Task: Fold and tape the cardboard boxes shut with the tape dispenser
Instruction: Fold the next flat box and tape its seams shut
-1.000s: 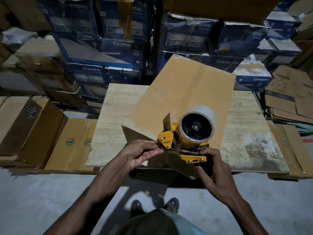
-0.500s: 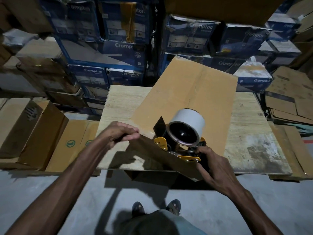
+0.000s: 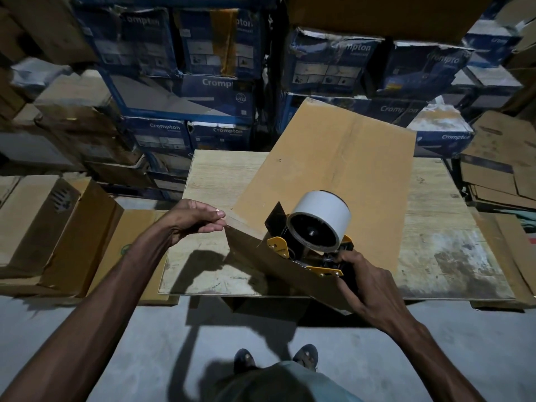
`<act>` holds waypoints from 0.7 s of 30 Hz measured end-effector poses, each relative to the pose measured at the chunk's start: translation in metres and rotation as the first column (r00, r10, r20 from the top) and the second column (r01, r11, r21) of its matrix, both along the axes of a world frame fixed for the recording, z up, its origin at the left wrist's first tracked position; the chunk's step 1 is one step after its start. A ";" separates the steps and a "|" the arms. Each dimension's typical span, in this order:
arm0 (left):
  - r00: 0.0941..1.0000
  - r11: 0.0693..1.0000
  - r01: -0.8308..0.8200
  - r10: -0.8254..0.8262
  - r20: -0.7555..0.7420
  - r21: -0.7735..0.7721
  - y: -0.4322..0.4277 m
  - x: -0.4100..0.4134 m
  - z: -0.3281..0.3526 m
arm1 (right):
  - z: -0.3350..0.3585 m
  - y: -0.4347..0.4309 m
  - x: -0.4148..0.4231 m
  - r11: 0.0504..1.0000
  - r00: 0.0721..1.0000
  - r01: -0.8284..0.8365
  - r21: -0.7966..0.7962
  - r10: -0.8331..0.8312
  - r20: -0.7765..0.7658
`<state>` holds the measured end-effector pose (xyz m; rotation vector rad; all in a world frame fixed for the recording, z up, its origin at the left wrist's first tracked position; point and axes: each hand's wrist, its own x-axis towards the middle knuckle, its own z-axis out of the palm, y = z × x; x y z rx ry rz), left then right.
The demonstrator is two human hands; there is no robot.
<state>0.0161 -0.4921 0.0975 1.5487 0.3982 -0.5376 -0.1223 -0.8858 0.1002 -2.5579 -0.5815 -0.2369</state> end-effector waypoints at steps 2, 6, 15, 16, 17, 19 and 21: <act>1.000 1.000 0.004 -0.004 0.000 0.001 0.004 0.002 -0.002 | 0.001 0.003 0.005 1.000 1.000 -0.008 -0.005 0.008 0.018; 1.000 1.000 -0.011 0.011 0.006 0.001 0.010 0.002 -0.010 | 0.000 0.007 0.012 0.999 0.999 -0.036 0.012 0.036 0.021; 0.999 0.999 -0.041 0.041 0.002 -0.017 0.008 -0.003 -0.024 | -0.001 0.006 0.015 0.992 0.996 -0.081 -0.094 0.083 0.016; 0.999 0.999 -0.042 0.041 -0.004 -0.018 0.008 -0.002 -0.025 | -0.001 0.006 0.016 0.991 0.996 -0.083 -0.101 0.085 0.017; 0.999 0.999 -0.043 0.042 -0.011 -0.016 0.009 -0.002 -0.026 | 0.000 0.006 0.016 0.991 0.996 -0.083 -0.105 0.086 0.019; 0.998 0.999 -0.052 0.052 -0.028 -0.015 0.009 0.000 -0.030 | 0.001 0.007 0.017 0.991 0.996 -0.082 -0.109 0.085 0.027; 0.996 0.997 -0.072 0.071 -0.054 -0.024 0.008 0.000 -0.034 | 0.002 0.008 0.018 0.989 0.996 -0.087 -0.117 0.090 0.020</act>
